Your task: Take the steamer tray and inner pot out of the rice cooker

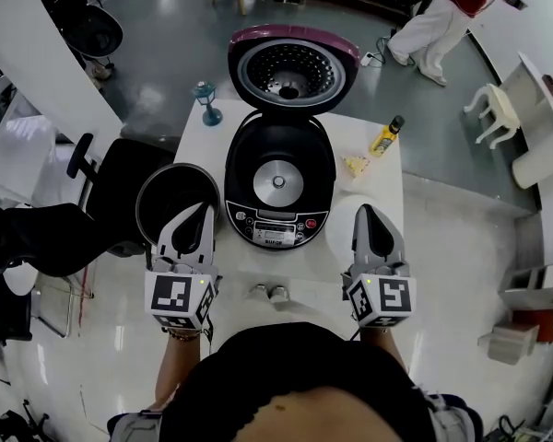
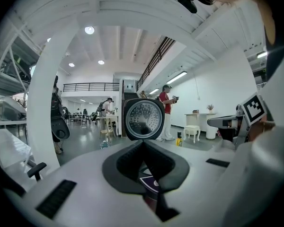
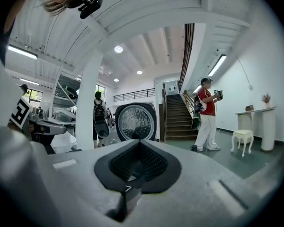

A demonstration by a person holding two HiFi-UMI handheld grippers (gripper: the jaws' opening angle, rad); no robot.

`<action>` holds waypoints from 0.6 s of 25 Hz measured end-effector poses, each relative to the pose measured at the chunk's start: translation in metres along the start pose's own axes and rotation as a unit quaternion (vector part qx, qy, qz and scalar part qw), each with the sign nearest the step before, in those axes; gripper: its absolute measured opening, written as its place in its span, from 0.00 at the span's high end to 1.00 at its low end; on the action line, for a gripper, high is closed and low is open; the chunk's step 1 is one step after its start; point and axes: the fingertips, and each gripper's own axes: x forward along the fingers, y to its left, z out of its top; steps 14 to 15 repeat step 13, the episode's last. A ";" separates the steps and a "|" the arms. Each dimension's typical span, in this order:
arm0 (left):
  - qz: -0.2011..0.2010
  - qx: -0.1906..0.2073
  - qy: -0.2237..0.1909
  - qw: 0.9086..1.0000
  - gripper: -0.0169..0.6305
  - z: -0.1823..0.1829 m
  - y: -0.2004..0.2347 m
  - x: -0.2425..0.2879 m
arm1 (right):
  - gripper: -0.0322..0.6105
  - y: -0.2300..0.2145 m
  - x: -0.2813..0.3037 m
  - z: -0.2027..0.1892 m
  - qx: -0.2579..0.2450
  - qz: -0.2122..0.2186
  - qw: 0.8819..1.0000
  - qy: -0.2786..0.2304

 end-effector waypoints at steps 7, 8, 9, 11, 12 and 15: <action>-0.003 0.006 0.000 1.000 0.97 -0.004 -0.008 0.001 | 0.94 -0.007 -0.005 -0.005 -0.005 -0.005 1.000 0.001; -0.003 0.007 0.000 1.000 0.97 -0.004 -0.008 0.001 | 0.94 -0.008 -0.005 -0.006 -0.004 -0.006 1.000 0.001; -0.002 0.009 0.001 1.000 0.97 -0.004 -0.008 0.002 | 0.94 -0.009 -0.005 -0.007 -0.002 -0.006 1.000 0.002; 0.001 0.009 0.002 1.000 0.97 -0.005 -0.007 0.003 | 0.94 -0.009 -0.004 -0.011 0.000 -0.004 1.000 0.005; 0.002 0.009 0.003 1.000 0.97 -0.005 -0.007 0.004 | 0.94 -0.008 -0.004 -0.013 0.001 -0.003 1.000 0.007; 0.003 0.009 0.004 1.000 0.97 -0.006 -0.006 0.004 | 0.94 -0.007 -0.004 -0.015 0.001 -0.001 1.000 0.010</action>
